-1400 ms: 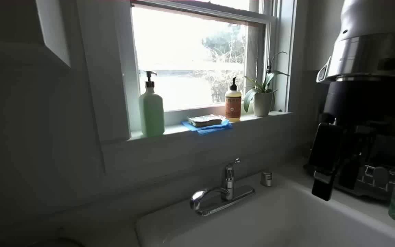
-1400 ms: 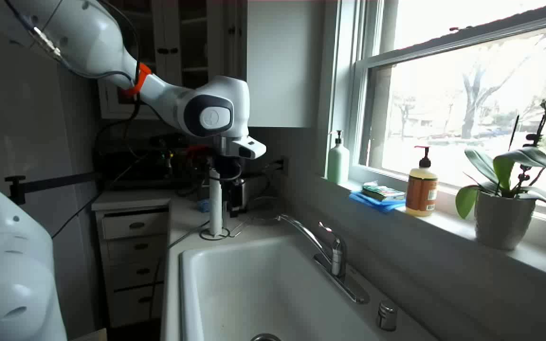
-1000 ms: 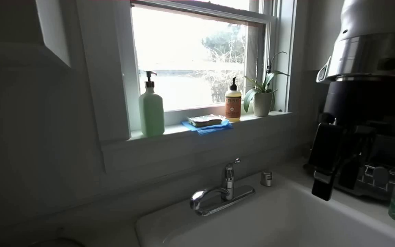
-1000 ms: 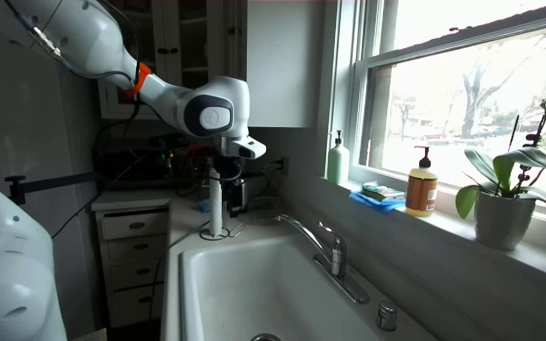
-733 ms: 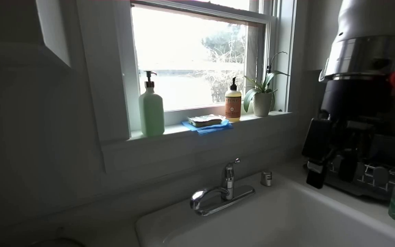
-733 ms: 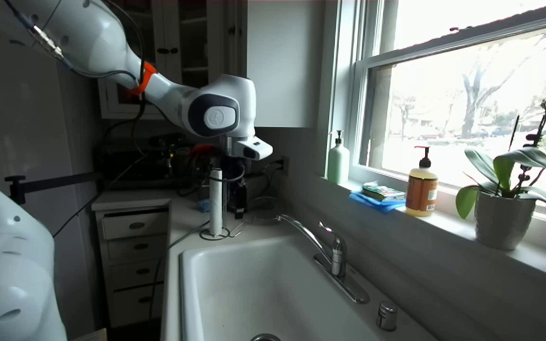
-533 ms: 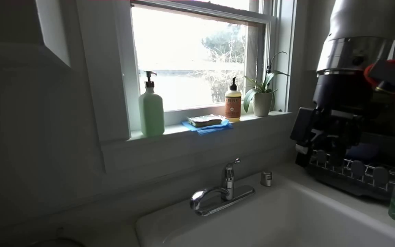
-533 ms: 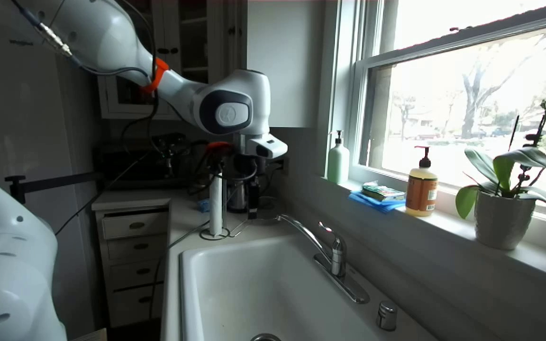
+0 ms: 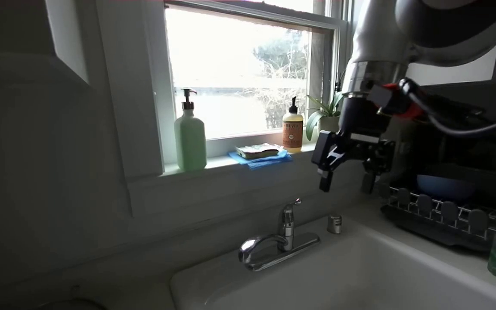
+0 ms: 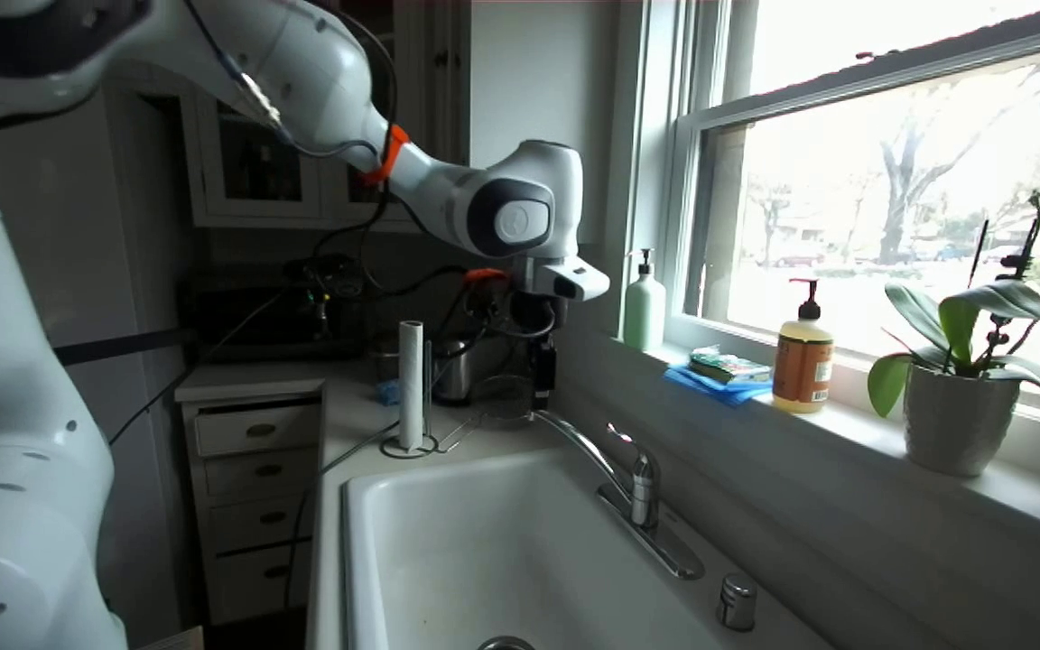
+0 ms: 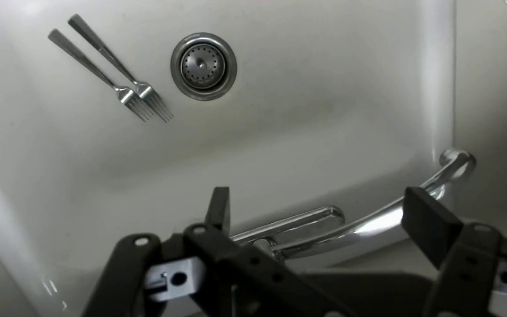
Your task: Move the tap to the right
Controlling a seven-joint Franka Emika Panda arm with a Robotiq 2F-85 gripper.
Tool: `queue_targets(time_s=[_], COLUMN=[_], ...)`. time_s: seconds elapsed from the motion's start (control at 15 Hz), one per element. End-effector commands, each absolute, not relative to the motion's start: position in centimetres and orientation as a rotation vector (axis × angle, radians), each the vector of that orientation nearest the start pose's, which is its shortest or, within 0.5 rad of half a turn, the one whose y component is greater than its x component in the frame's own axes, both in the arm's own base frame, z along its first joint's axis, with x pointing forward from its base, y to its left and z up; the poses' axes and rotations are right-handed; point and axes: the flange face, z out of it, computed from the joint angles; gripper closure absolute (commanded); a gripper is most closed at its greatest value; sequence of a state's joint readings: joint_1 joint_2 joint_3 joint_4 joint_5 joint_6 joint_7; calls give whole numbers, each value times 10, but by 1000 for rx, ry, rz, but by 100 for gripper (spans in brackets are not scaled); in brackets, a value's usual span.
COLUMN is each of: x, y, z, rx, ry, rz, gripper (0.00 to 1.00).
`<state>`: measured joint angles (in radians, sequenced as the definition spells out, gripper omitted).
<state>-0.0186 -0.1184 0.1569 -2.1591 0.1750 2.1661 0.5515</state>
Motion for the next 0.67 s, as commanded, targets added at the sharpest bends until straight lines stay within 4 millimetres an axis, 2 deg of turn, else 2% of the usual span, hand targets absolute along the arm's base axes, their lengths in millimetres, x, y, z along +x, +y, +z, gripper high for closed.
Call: queue_targets(time_s=[0.0, 0.4, 0.6], x=[570, 622, 642], y=[101, 139, 151], z=[441, 412, 399], rx=[-2844, -2778, -2741], ry=[860, 949, 1021], rz=[-49, 24, 36], gripper=[0, 0, 0])
